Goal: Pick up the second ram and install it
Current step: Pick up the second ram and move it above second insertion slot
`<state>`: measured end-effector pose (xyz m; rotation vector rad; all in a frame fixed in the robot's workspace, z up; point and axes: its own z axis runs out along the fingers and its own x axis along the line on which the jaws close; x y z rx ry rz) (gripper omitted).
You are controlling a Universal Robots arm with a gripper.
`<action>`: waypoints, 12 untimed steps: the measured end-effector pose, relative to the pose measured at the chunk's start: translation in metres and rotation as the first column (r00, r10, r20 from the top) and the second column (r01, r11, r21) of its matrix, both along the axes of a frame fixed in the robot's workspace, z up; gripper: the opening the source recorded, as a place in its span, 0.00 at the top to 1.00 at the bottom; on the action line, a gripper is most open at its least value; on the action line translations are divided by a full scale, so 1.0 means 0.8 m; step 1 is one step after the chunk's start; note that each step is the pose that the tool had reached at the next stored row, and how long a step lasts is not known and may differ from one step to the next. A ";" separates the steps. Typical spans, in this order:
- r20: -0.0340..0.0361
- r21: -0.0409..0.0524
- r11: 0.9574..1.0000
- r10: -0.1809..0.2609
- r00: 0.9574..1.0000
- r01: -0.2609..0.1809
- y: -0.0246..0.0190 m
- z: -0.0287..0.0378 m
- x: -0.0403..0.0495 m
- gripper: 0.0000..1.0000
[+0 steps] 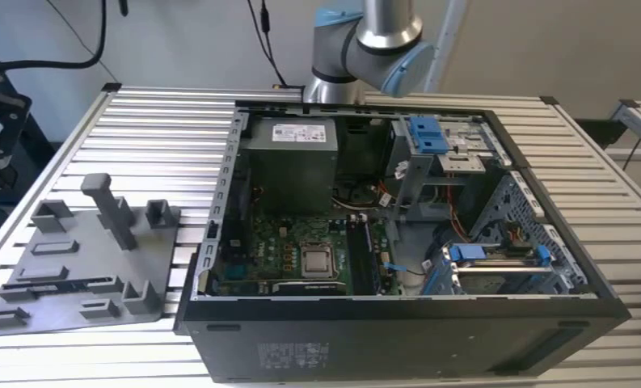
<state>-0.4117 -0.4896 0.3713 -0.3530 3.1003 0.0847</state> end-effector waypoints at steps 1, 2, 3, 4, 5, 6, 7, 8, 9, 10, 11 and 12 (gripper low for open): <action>0.001 0.000 1.000 0.009 1.000 -0.009 0.0000 0.0000 0.000 0.89; 0.001 0.000 1.000 0.017 1.000 -0.017 0.0000 0.0000 0.000 0.89; 0.001 0.000 1.000 0.025 1.000 -0.025 0.0000 0.0000 0.000 0.89; 0.002 0.000 0.999 0.033 0.999 -0.033 0.0001 0.0000 0.000 0.89; 0.002 0.000 0.999 0.041 0.999 -0.041 0.0001 0.0000 0.000 0.89; 0.002 0.000 0.999 0.048 0.999 -0.048 0.0001 0.0000 0.000 0.89; 0.002 0.000 0.998 0.056 0.998 -0.056 0.0000 0.0000 0.000 0.89; 0.003 0.000 0.998 0.063 0.998 -0.063 0.0000 0.0000 0.000 0.89; 0.003 0.000 0.998 0.069 0.998 -0.069 0.0000 0.0000 0.000 0.89; 0.003 0.000 0.997 0.075 0.997 -0.075 0.0000 0.0000 0.000 0.89; 0.003 0.000 0.997 0.082 0.997 -0.082 0.0000 0.0000 0.000 0.89; 0.004 0.000 0.996 0.088 0.996 -0.088 0.0000 0.0000 0.000 0.89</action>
